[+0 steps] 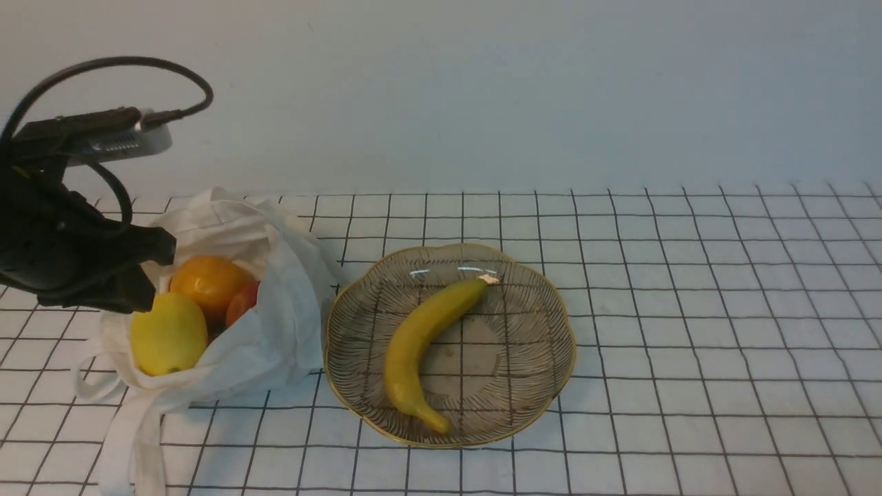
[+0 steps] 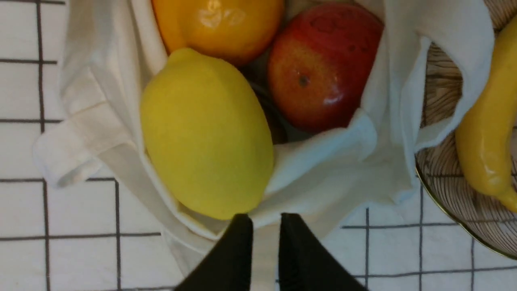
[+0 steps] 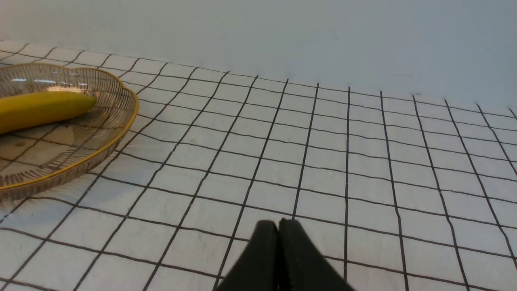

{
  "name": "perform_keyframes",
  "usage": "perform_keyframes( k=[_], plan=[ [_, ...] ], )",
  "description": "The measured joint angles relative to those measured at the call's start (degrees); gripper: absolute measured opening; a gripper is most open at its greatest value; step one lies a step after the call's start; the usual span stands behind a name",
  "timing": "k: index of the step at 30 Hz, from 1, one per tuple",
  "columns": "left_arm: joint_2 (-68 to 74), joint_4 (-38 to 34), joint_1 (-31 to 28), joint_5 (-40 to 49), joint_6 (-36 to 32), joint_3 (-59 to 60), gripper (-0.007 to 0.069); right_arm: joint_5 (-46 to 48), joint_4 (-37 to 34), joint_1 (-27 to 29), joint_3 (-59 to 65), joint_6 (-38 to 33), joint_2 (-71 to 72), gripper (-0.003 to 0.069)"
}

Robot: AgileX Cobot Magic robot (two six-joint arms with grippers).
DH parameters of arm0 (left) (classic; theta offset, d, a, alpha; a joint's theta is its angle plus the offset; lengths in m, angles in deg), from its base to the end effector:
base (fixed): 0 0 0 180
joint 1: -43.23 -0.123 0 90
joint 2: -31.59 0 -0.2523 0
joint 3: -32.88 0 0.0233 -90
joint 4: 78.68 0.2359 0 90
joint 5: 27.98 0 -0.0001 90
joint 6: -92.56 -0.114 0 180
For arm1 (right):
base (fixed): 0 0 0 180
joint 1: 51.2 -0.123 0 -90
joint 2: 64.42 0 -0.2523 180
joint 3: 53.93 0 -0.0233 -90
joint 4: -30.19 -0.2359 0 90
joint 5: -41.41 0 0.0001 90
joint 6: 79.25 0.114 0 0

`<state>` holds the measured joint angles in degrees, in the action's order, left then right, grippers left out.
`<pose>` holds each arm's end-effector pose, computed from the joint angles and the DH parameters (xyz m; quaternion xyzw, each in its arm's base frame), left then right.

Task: Take the fruit out of the bag on the white checkered tablecloth and place them on the plate.
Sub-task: 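Reach into the bag and grasp the lemon with the left gripper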

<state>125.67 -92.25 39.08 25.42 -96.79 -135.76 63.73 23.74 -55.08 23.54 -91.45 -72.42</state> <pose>0.2941 -0.0002 0.2304 -0.0075 0.9775 -0.0840 0.1935 0.0914 0.0111 0.1653 -0.0837 0.8029 0.0051 0.5903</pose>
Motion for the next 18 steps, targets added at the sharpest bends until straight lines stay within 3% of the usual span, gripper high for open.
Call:
perform_keyframes(
  k=[3,9,12,18],
  plan=[
    [2.0,0.3,0.0,-3.2,-0.4,-0.1,0.0258,0.0,0.0,0.0,0.0,0.0,0.0,-0.0014],
    [6.2,2.4,0.0,-6.6,-0.4,-0.1,0.0625,0.0,0.0,0.0,0.0,-0.2,0.0,-0.0014],
    [8.4,2.5,0.0,-7.9,-0.4,-0.1,0.0676,0.0,0.0,0.0,0.0,-0.2,0.0,-0.0014],
    [12.7,2.5,0.0,-9.3,-0.4,-0.2,0.0683,0.0,0.0,0.0,0.0,-0.2,0.0,-0.0014]
  ],
)
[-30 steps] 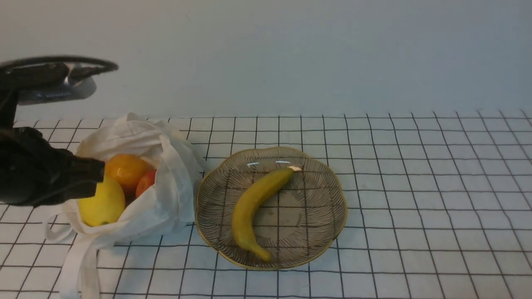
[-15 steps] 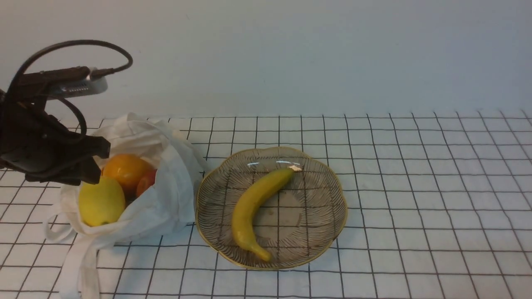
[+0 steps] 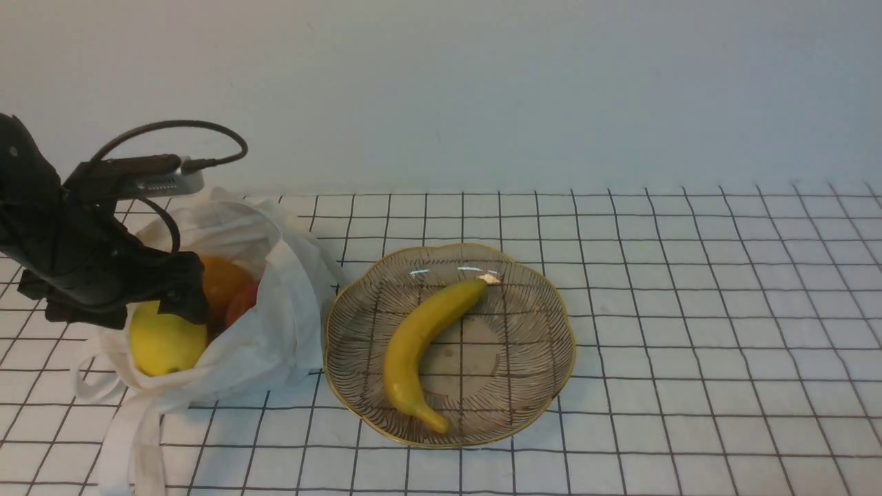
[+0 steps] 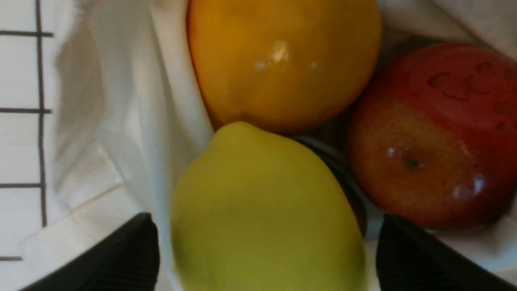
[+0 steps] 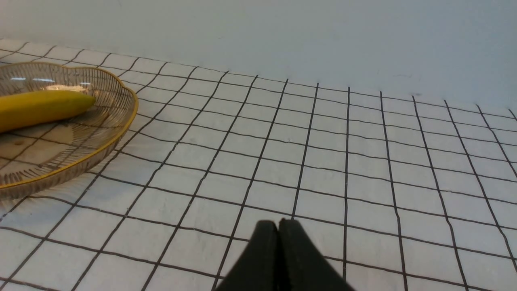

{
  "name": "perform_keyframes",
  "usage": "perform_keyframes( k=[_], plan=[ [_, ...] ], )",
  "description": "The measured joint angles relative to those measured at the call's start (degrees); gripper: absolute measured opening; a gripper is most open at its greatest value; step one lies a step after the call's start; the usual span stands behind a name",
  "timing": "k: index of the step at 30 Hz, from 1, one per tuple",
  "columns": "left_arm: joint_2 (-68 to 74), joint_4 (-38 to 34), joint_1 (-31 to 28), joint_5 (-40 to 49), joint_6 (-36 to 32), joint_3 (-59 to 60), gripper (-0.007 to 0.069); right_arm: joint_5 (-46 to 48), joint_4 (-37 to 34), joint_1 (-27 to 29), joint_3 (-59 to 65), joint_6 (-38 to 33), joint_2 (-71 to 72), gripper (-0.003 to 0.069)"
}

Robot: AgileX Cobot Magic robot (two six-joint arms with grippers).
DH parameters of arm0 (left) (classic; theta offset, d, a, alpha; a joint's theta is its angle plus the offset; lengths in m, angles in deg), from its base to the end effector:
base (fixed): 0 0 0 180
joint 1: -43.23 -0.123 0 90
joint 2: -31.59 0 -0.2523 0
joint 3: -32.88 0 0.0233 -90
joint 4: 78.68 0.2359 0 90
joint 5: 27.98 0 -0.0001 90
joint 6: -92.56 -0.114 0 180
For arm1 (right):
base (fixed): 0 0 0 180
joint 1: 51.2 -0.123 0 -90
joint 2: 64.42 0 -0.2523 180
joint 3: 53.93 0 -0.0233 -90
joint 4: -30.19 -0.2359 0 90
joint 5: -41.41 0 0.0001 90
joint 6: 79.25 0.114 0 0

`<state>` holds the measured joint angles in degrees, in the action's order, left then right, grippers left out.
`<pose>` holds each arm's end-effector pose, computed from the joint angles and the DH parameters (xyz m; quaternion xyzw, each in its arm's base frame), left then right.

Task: Take the fruit out of the bag on the white checkered tablecloth and place them on the plate.
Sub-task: 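Reach into the bag and grasp the lemon with the left gripper, then move the lemon from the bag into the bowl with the left gripper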

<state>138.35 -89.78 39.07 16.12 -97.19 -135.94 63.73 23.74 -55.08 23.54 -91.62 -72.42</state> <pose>0.3281 0.0085 0.1675 -0.0101 0.9848 -0.0579 0.1636 0.0914 0.0111 0.1653 -0.0848 0.8027 0.0042 0.5903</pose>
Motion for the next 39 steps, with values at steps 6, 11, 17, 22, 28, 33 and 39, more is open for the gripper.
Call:
perform_keyframes(
  k=[6,11,17,22,28,33,39],
  plan=[
    [2.0,0.0,0.0,-0.8,0.1,-0.1,0.0617,0.0,0.0,0.0,0.0,0.0,0.0,-0.0014],
    [1.3,0.0,0.0,0.0,0.2,-0.2,0.0576,0.0,0.0,0.0,0.0,0.0,0.0,-0.0014],
    [-6.2,-1.0,0.5,6.0,0.2,-4.0,0.0576,0.0,0.0,0.0,0.0,0.0,0.0,-0.0014],
    [-13.4,-6.3,7.0,6.8,-3.4,-6.9,0.0576,0.0,0.0,0.0,0.0,0.0,0.0,-0.0014],
    [-13.1,-13.5,21.1,4.8,-9.8,-7.1,0.0576,0.0,0.0,0.0,0.0,0.0,0.0,-0.0014],
    [-6.3,-13.9,29.8,-1.6,-10.6,-7.1,0.0576,0.0,0.0,0.0,0.0,0.0,0.0,-0.0014],
    [3.3,-13.9,35.4,-13.5,-10.9,-7.1,0.0576,0.0,0.0,0.0,0.0,0.0,0.0,-0.0014]
  ],
)
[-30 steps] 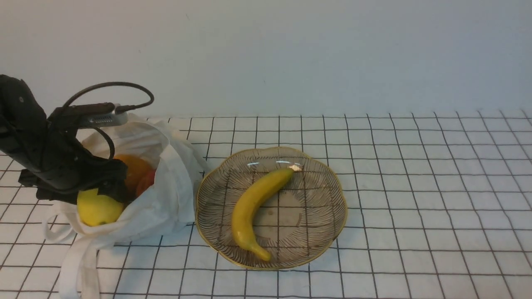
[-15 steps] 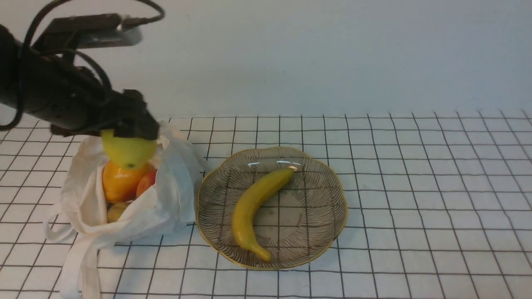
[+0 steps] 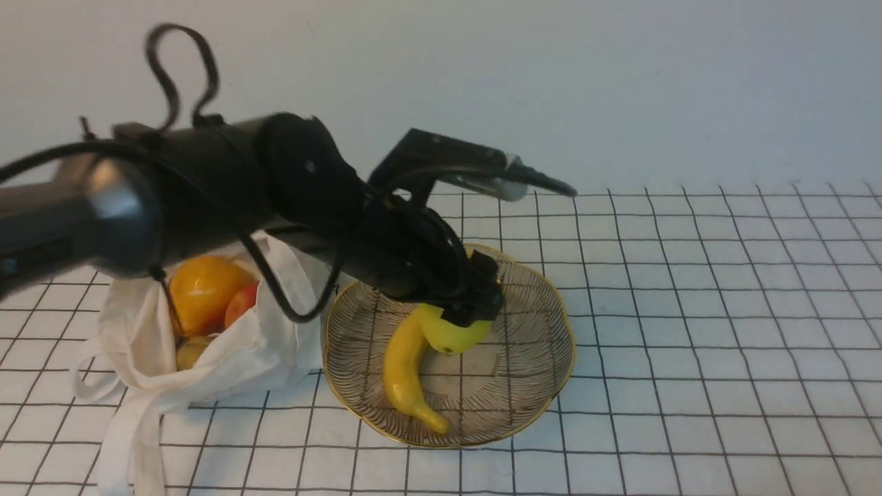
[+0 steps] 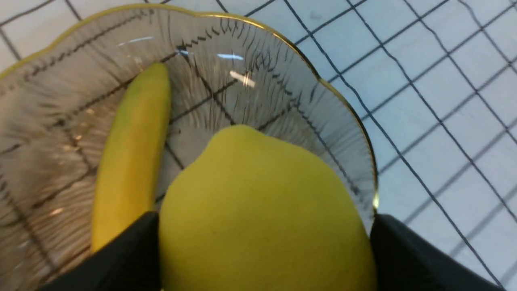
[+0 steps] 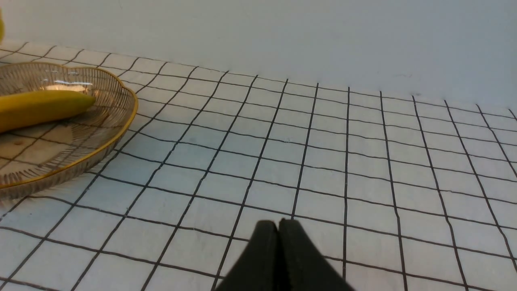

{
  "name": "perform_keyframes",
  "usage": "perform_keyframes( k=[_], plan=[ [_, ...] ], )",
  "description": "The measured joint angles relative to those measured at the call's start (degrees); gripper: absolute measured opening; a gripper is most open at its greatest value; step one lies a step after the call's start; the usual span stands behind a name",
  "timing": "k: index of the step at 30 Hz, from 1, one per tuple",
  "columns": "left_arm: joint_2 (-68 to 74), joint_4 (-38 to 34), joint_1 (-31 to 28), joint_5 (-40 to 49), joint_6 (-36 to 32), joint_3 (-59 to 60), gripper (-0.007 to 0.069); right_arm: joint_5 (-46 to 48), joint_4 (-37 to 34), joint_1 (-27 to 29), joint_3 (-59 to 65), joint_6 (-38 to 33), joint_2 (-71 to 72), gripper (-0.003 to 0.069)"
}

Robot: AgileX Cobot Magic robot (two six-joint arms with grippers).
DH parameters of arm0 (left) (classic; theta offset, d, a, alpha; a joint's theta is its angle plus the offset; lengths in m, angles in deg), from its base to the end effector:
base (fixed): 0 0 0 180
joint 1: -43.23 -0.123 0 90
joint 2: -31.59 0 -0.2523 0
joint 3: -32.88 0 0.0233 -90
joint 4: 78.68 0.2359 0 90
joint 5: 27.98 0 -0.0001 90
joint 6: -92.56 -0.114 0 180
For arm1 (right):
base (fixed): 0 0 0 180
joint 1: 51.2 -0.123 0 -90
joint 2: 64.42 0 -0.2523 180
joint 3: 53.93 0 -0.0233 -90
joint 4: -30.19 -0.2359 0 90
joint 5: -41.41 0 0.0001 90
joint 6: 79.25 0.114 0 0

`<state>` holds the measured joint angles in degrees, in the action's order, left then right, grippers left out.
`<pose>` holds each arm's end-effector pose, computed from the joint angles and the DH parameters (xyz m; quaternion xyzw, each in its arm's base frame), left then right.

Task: Take the fruit out of the bag on the white checkered tablecloth and place them on the plate.

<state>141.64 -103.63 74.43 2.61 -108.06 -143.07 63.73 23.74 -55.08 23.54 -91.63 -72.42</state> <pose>0.3118 -0.2175 0.1968 0.2772 0.8997 -0.1878 0.2800 0.0914 0.0111 0.1653 -0.0849 0.8027 0.0042 0.5903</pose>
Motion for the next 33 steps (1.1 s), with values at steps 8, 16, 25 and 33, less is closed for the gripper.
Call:
perform_keyframes(
  k=[8,16,25,33],
  plan=[
    [6.9,0.0,2.0,-4.8,0.0,0.0,0.0602,0.0,0.0,0.0,0.0,0.0,0.0,-0.0014],
    [7.1,0.3,2.0,-4.8,0.0,0.0,0.0683,0.0,0.0,0.0,0.0,0.2,0.0,-0.0014],
    [-2.1,7.5,1.4,0.2,10.0,-1.2,0.0373,0.0,0.0,0.0,0.0,0.3,0.0,-0.0014],
    [-23.4,20.3,1.0,3.4,20.6,-1.2,0.0001,0.0,0.0,0.0,0.0,0.3,0.0,-0.0014]
  ],
)
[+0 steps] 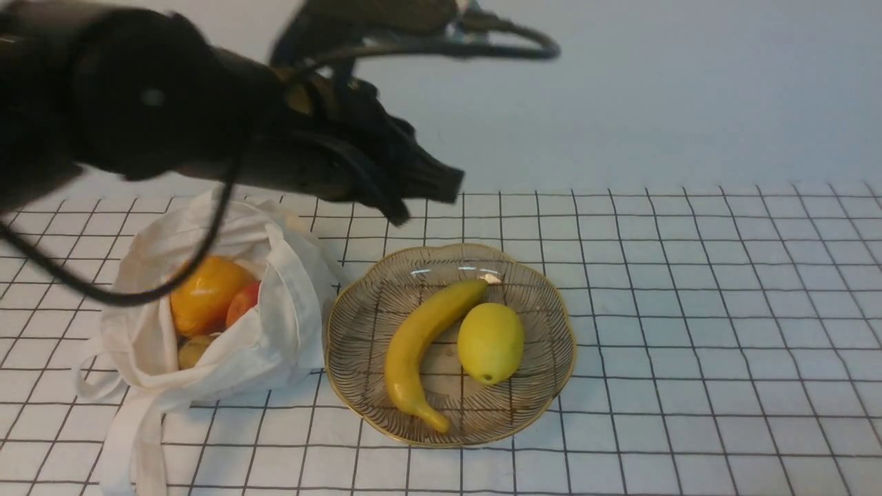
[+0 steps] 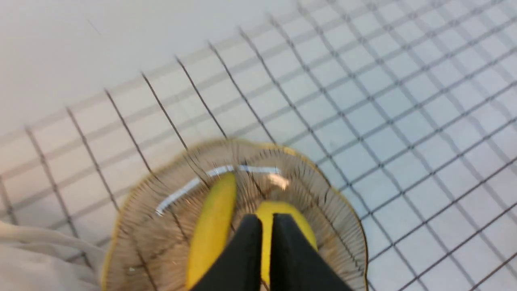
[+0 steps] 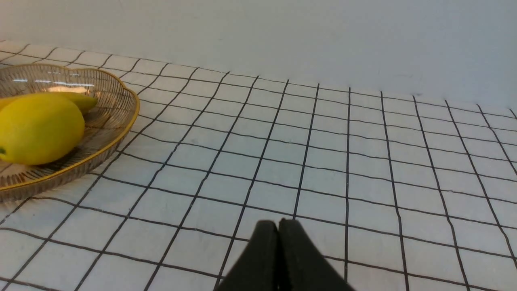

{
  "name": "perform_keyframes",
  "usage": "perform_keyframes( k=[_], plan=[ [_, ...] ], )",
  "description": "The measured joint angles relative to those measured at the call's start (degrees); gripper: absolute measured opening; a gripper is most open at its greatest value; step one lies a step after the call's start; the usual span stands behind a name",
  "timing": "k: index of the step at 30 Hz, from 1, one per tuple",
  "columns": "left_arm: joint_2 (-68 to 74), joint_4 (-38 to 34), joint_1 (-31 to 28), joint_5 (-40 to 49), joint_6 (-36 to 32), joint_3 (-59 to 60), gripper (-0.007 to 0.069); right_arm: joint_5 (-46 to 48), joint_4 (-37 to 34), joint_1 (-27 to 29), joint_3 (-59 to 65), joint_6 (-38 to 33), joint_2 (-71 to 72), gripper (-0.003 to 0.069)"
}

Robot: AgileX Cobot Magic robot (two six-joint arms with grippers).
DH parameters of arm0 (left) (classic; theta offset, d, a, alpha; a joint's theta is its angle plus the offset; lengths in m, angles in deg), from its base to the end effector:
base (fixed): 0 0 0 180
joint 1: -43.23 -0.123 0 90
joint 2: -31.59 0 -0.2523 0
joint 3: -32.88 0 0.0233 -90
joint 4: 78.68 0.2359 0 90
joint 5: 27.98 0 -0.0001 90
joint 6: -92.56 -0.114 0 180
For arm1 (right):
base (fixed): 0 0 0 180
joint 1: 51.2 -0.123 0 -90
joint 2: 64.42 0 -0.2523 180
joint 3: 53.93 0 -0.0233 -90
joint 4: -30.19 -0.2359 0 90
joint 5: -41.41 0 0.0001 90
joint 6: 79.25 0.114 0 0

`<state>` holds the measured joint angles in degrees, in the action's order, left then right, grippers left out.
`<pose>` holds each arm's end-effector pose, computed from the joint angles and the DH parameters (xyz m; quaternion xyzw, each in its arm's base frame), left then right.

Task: Take the fruit out of the bag on the white checkered tablecloth and place them on the plate.

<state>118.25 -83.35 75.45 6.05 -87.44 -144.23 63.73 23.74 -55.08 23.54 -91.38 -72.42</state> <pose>0.2645 -0.1728 0.3371 0.2261 0.8512 -0.1657 0.4438 0.0914 0.0111 0.1653 -0.0832 0.8029 0.0055 0.5903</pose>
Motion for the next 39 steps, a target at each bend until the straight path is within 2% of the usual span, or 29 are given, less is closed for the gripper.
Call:
perform_keyframes(
  k=[7,11,18,24,30,39],
  plan=[
    [-16.7,3.7,0.0,3.4,4.4,4.9,-0.0008,0.0,0.0,0.0,0.0,0.0,0.0,-0.0014],
    [-26.0,5.2,0.0,2.4,7.7,13.8,-0.0008,0.0,0.0,0.0,0.0,0.0,0.0,-0.0014],
    [-38.0,6.7,0.0,0.5,8.6,24.6,-0.0008,0.0,0.0,0.0,0.0,0.0,0.0,-0.0014],
    [-44.1,6.5,0.0,4.7,8.6,25.7,-0.0008,0.0,0.0,0.0,0.0,0.0,0.0,-0.0014],
    [-49.4,6.6,0.0,5.1,8.4,25.7,-0.0008,0.0,0.0,0.0,0.0,0.0,0.0,-0.0014],
    [-55.1,11.3,-0.4,5.0,8.2,28.4,-0.0008,0.0,0.0,0.0,0.0,-0.2,0.0,-0.0014]
  ],
)
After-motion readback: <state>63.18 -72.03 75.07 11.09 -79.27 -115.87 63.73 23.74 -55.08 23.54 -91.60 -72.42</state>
